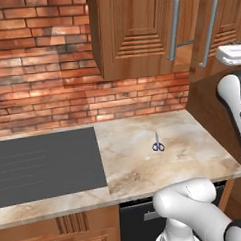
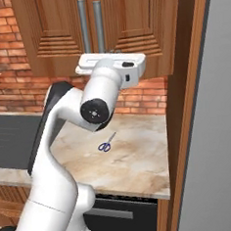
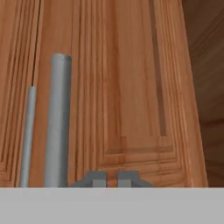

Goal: Pick the pan from the cabinet and place it on the stove. Then turn on the stove burner for the pan.

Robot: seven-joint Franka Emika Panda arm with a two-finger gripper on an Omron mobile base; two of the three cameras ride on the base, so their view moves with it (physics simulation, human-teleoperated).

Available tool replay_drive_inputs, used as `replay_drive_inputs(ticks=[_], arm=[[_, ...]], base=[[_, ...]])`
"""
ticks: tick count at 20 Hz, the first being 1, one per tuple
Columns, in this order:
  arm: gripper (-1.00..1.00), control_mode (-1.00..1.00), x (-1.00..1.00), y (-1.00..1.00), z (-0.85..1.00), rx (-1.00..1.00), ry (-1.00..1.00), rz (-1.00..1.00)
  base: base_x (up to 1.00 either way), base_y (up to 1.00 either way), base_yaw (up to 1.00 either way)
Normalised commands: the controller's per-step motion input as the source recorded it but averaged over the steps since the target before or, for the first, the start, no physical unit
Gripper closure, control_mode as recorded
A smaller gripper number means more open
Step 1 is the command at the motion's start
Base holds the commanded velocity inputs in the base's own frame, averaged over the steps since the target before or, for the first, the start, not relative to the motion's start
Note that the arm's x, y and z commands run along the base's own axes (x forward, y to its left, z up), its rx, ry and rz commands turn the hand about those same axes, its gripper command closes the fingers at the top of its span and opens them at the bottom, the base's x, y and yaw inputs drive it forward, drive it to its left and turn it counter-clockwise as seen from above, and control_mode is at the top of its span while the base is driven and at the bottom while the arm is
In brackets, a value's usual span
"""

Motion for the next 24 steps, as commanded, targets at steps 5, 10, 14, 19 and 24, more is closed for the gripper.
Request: replay_drive_inputs(ticks=[5, 10, 14, 19, 24], arm=[[-1.00, -1.00, -0.41, 0.43, 0.00, -0.10, 0.00, 0.00], [-1.00, -1.00, -0.20, 0.63, 0.00, -0.17, 0.00, 0.00], [-1.00, -1.00, 0.00, 0.60, 0.00, -0.23, 0.02, -0.01], [-1.00, -1.00, 0.02, 0.47, 0.00, -0.27, 0.14, -0.08], [-1.00, -1.00, 0.20, 0.25, 0.00, -0.23, 0.21, -0.16]], base=[[0.00, 0.00, 0.00], [0.00, 0.00, 0.00], [0.00, 0.00, 0.00], [0.00, 0.00, 0.00], [0.00, 0.00, 0.00]])
